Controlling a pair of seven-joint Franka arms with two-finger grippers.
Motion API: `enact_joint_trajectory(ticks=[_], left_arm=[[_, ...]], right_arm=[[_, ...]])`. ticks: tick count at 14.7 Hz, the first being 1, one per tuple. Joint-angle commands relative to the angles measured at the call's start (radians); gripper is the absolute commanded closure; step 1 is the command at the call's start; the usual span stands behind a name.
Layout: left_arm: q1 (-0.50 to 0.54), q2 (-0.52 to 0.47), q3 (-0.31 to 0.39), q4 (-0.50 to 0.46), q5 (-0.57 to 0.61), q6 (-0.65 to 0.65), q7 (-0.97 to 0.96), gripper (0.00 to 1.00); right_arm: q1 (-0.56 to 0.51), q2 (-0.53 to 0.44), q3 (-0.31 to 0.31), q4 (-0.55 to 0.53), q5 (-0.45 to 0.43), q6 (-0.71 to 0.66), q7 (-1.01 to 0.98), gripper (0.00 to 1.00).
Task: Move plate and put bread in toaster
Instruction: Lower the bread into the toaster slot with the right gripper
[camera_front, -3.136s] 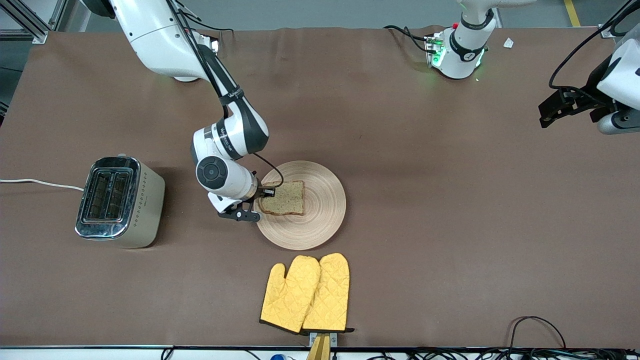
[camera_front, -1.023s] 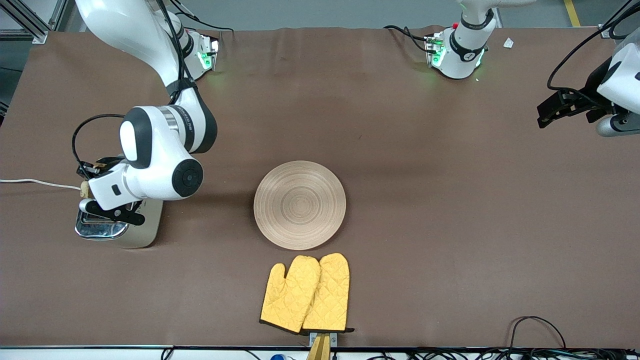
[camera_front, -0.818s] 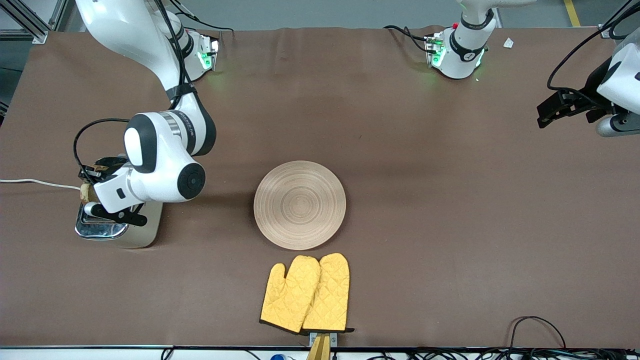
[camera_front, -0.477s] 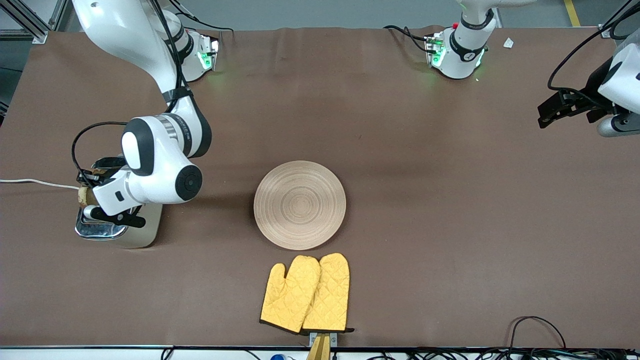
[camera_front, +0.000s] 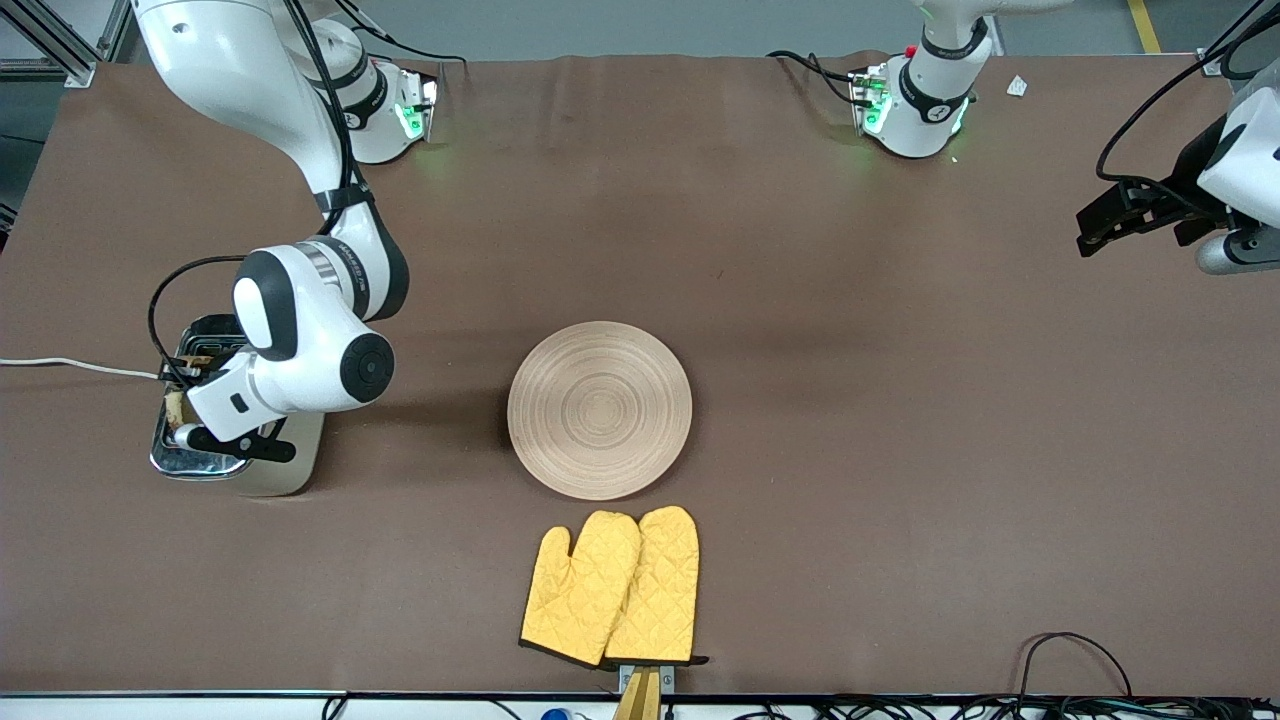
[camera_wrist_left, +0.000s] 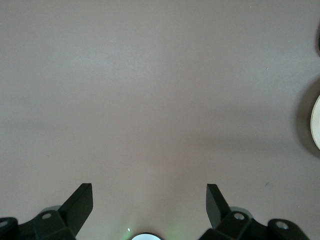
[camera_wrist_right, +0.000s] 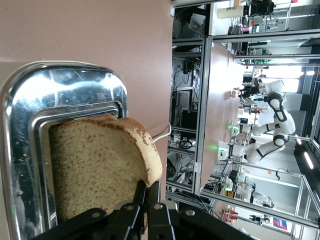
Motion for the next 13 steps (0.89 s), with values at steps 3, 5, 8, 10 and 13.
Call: enact_joint_trajectory(ticks=[3, 5, 8, 10, 13], left_arm=[[0.003, -0.007, 0.004, -0.007, -0.012, 0.009, 0.015, 0.00], [0.003, -0.007, 0.004, -0.007, -0.012, 0.009, 0.017, 0.00], [0.003, -0.002, 0.006, -0.007, -0.012, 0.009, 0.026, 0.00], [0.003, -0.002, 0.006, -0.007, -0.012, 0.009, 0.026, 0.00], [0.003, -0.002, 0.006, -0.007, -0.010, 0.009, 0.027, 0.00]], right_arm=[[-0.050, -0.018, 0.017, -0.039, 0.109, 0.019, 0.007, 0.39], [-0.051, -0.020, 0.018, -0.031, 0.182, 0.018, -0.005, 0.20], [-0.048, -0.027, 0.020, 0.050, 0.296, 0.001, -0.091, 0.07], [-0.056, -0.041, 0.015, 0.120, 0.391, -0.043, -0.195, 0.00], [-0.102, -0.050, 0.015, 0.235, 0.567, -0.117, -0.257, 0.00]])
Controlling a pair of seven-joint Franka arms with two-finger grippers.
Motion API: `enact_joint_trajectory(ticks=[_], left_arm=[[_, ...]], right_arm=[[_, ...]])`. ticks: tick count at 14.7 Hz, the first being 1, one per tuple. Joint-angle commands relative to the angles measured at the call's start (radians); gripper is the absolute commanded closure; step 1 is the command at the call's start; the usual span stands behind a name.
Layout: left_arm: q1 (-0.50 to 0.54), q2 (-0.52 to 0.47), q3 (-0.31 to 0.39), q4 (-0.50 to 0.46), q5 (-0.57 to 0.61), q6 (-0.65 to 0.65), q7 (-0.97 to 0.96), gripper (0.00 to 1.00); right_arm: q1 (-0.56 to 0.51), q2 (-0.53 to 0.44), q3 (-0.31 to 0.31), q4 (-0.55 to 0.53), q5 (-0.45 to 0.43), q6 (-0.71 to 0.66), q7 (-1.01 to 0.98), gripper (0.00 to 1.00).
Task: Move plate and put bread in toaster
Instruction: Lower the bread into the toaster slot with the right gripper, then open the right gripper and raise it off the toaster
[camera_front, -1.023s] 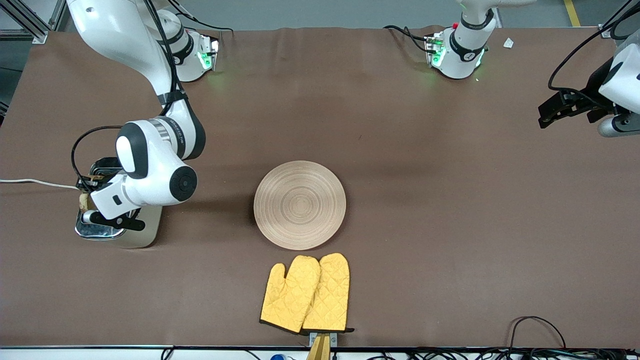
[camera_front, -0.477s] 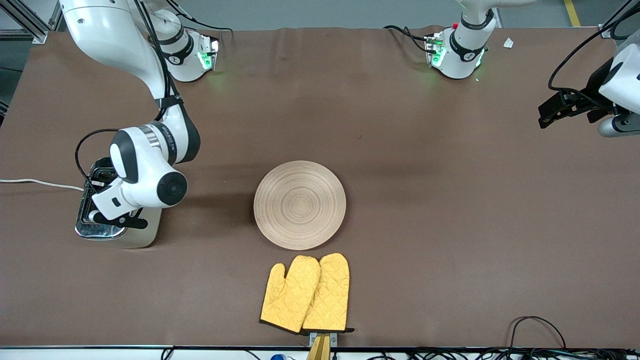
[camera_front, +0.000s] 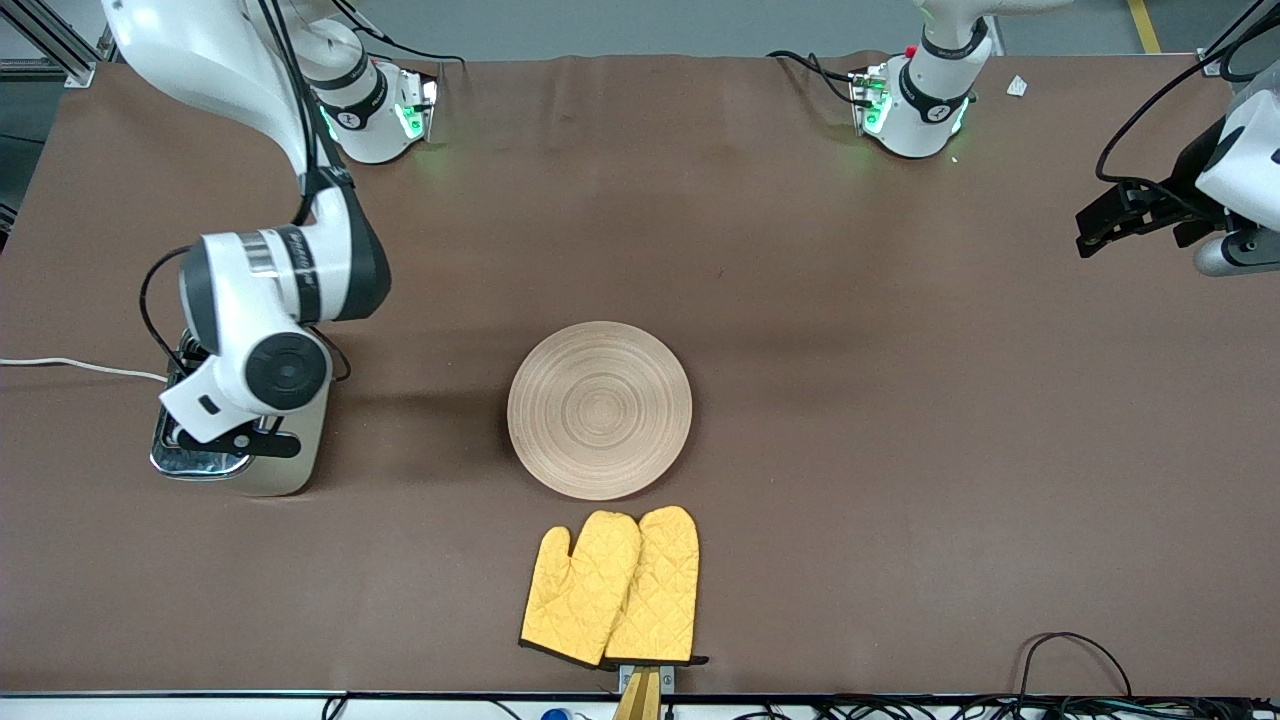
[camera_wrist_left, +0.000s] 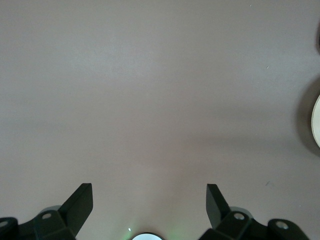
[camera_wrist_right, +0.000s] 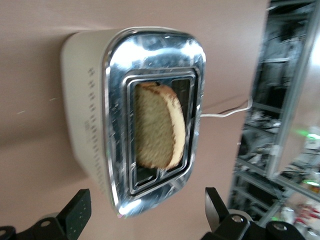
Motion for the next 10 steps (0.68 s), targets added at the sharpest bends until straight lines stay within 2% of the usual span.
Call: enact_joint_trajectory(ticks=[1, 4, 6, 10], left_arm=[[0.002, -0.004, 0.005, -0.004, -0.010, 0.009, 0.021, 0.00], [0.002, -0.004, 0.005, -0.004, -0.009, 0.009, 0.021, 0.00], [0.002, -0.004, 0.005, -0.004, -0.010, 0.009, 0.021, 0.00], [0.002, -0.004, 0.005, -0.004, -0.009, 0.009, 0.022, 0.00]], right_arm=[[-0.054, -0.023, 0.011, 0.109, 0.156, -0.093, -0.046, 0.00], [-0.081, -0.065, 0.011, 0.198, 0.233, -0.159, -0.048, 0.00], [-0.130, -0.138, 0.013, 0.200, 0.317, -0.157, -0.048, 0.00], [-0.193, -0.225, 0.011, 0.200, 0.392, -0.161, -0.102, 0.00]])
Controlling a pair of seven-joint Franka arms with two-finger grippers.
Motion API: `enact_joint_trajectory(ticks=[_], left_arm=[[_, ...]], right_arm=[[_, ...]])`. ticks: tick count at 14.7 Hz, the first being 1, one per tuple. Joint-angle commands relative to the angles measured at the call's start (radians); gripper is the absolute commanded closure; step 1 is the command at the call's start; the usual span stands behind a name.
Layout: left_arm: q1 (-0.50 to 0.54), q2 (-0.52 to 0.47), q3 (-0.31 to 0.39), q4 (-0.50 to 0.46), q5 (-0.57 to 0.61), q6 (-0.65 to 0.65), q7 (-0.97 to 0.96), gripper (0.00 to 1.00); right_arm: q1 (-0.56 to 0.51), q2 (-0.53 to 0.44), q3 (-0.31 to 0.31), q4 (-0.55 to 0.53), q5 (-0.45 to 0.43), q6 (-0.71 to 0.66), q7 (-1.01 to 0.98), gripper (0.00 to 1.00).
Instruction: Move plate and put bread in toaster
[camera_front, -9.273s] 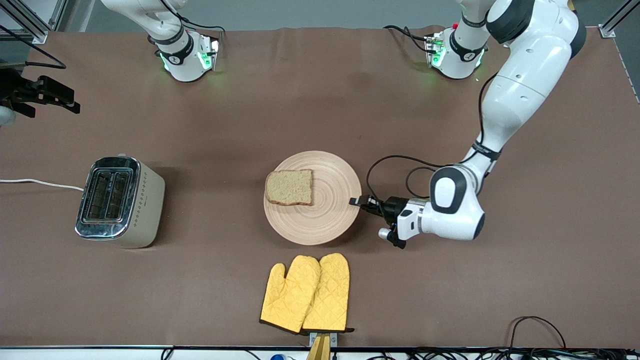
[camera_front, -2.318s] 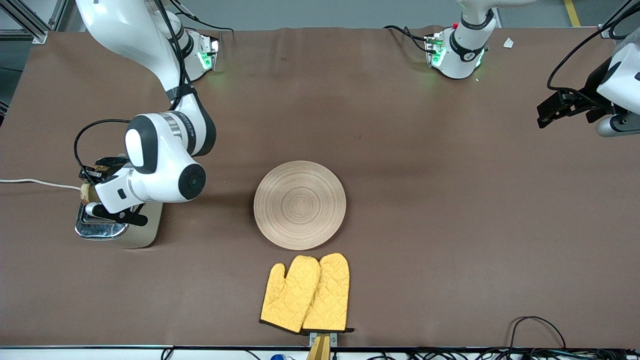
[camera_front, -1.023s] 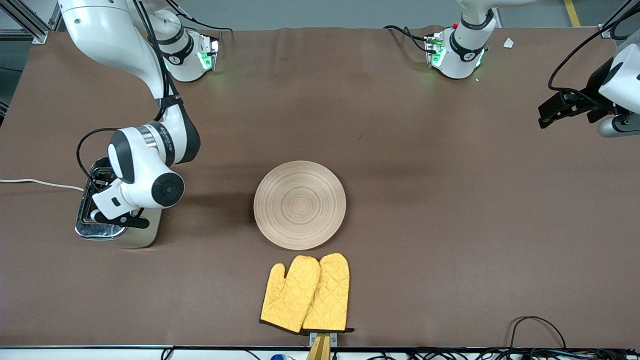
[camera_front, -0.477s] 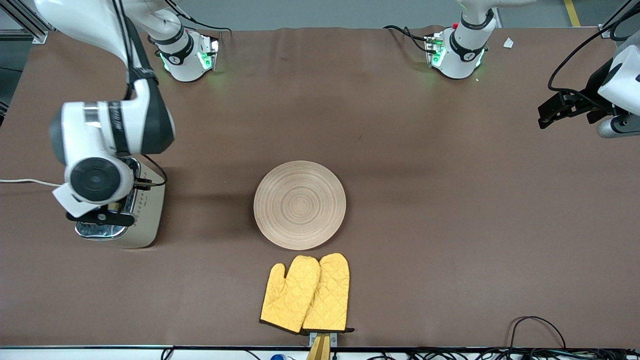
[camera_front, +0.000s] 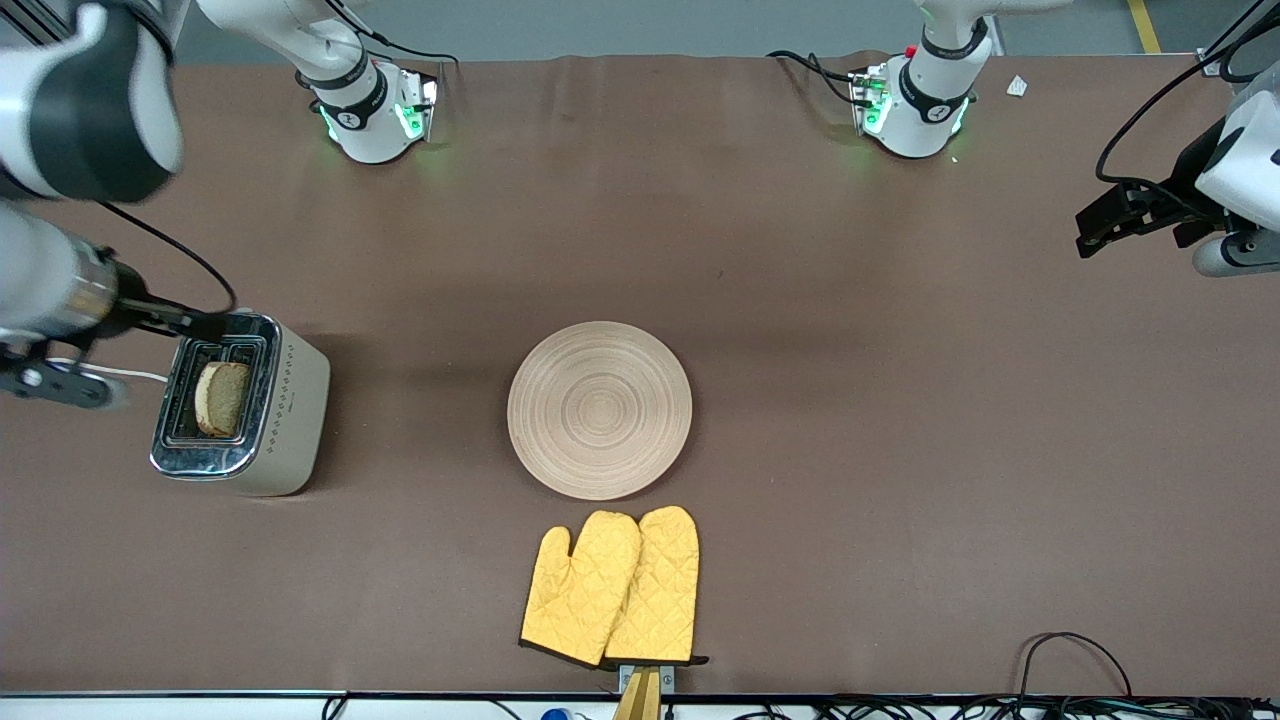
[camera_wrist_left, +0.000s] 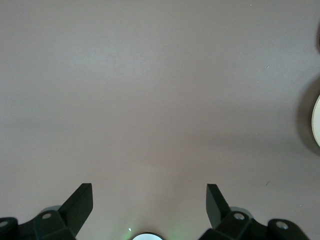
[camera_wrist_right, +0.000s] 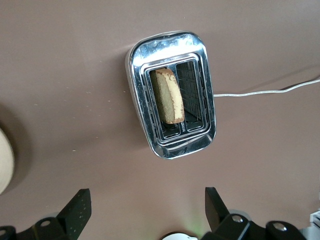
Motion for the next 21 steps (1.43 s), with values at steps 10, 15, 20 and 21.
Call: enact_joint_trajectory(ticks=[10, 15, 20, 21], left_arm=[[0.002, -0.005, 0.005, 0.000, -0.004, 0.008, 0.019, 0.00], [0.000, 0.009, 0.005, 0.023, -0.006, 0.008, 0.068, 0.00], [-0.004, 0.009, -0.004, 0.026, -0.020, 0.002, 0.071, 0.00], [-0.007, 0.009, -0.004, 0.026, -0.029, 0.002, 0.071, 0.00]], right_arm=[[-0.154, -0.239, 0.035, -0.145, 0.056, -0.057, -0.297, 0.00], [-0.356, -0.274, 0.258, -0.208, 0.065, -0.035, -0.298, 0.00], [-0.355, -0.289, 0.261, -0.238, 0.067, -0.023, -0.295, 0.00], [-0.350, -0.294, 0.259, -0.238, 0.067, -0.022, -0.294, 0.00]])
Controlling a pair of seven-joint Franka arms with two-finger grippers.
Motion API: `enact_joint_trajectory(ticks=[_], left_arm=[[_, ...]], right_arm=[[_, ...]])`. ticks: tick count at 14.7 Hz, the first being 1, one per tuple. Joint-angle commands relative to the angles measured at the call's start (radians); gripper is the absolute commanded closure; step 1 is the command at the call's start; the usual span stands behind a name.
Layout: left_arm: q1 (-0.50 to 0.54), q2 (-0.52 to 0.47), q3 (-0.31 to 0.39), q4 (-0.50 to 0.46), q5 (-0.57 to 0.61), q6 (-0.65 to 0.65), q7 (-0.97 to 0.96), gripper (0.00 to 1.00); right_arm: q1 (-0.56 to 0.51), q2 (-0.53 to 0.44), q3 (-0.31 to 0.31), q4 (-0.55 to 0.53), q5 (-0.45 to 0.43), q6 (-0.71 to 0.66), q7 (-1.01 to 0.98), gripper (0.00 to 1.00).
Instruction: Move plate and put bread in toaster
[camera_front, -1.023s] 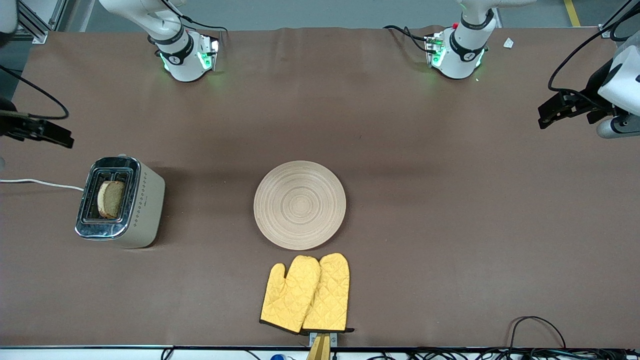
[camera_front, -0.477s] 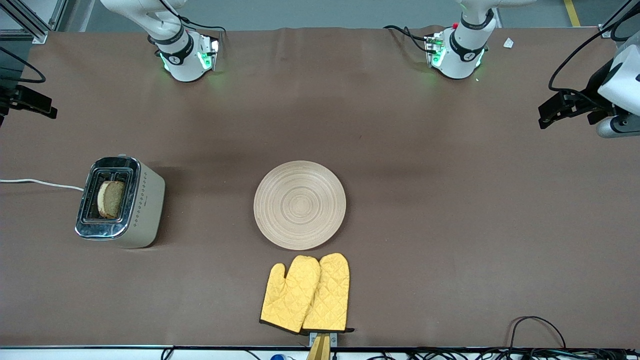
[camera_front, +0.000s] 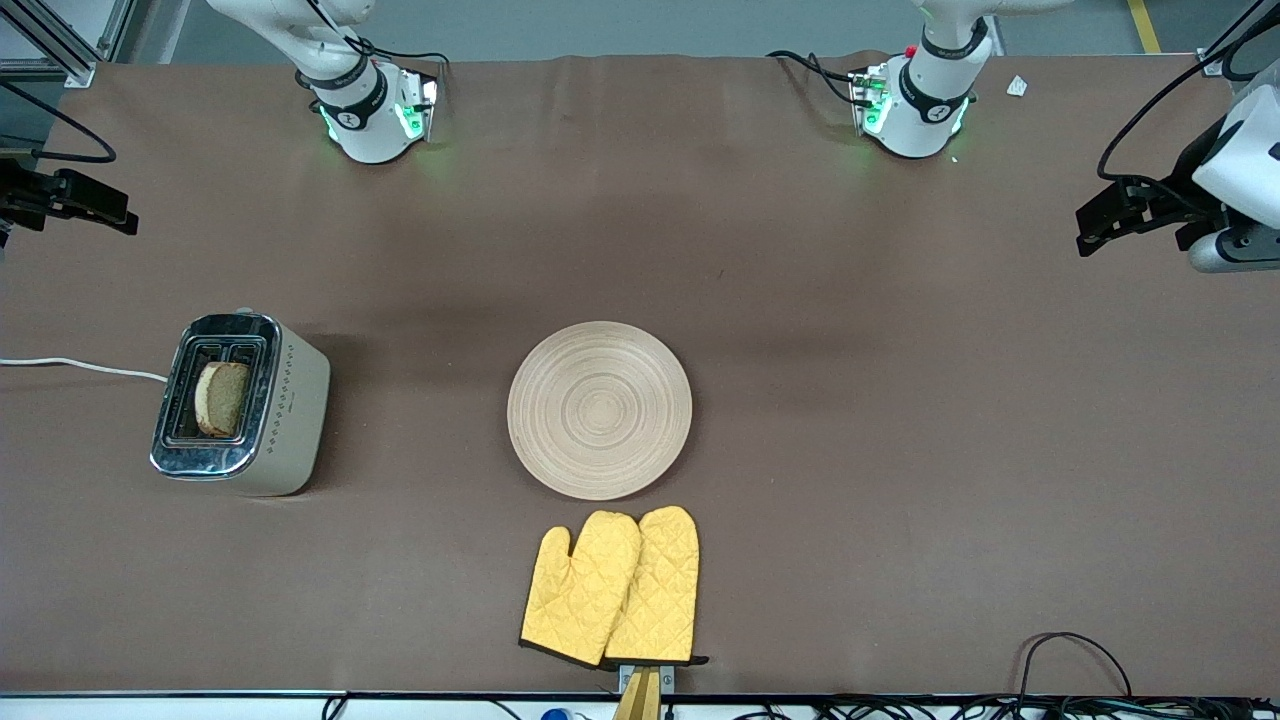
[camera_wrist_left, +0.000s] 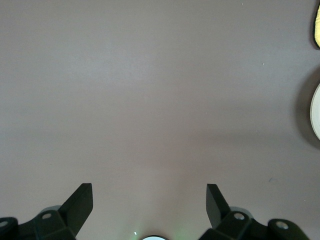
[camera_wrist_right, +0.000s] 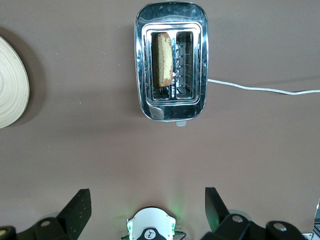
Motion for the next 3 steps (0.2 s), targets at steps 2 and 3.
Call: enact_joint_trajectory(ticks=[2, 3], left_arm=[[-0.009, 0.009, -0.004, 0.020, -0.024, -0.007, 0.020, 0.00], [-0.009, 0.008, -0.004, 0.020, -0.026, -0.007, 0.021, 0.00]], right_arm=[[-0.005, -0.048, 0.005, -0.051, 0.029, 0.026, 0.001, 0.00], [0.022, -0.061, -0.027, -0.059, 0.032, 0.039, 0.005, 0.00]])
